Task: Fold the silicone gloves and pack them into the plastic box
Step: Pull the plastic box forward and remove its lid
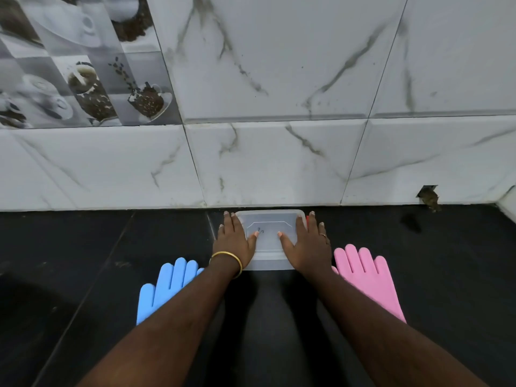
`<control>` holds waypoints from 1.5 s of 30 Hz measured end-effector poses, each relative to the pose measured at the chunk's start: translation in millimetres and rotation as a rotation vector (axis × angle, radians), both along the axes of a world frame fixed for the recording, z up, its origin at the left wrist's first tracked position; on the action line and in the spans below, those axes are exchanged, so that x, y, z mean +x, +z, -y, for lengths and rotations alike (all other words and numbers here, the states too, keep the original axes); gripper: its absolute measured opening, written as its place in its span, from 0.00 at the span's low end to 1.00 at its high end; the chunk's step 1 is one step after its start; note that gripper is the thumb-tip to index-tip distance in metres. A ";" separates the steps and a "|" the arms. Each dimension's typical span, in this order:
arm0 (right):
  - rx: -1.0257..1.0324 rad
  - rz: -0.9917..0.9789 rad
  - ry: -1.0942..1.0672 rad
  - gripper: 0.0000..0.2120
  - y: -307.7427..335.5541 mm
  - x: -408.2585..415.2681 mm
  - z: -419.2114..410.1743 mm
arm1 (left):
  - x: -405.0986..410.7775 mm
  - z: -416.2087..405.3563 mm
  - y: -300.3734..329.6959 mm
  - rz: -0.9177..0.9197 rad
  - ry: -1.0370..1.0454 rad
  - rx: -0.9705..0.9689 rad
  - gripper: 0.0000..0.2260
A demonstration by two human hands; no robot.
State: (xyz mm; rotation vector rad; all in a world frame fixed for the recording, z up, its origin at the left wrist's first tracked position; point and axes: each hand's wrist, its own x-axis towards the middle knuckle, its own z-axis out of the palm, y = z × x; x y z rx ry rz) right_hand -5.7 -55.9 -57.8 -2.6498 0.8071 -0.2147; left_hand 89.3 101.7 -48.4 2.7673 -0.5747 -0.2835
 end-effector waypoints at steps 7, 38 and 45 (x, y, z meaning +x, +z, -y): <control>-0.051 -0.058 0.003 0.37 -1.5 -53.3 -34.3 | -53.9 -33.7 -7.0 0.015 0.024 0.009 0.36; -0.208 -0.105 0.430 0.30 -10.8 -50.6 -93.4 | -86.7 -82.9 4.6 -0.029 0.148 -0.203 0.22; -0.221 -0.128 0.434 0.31 -7.8 -50.5 -93.1 | -84.8 -90.2 2.8 -0.106 0.217 -0.323 0.18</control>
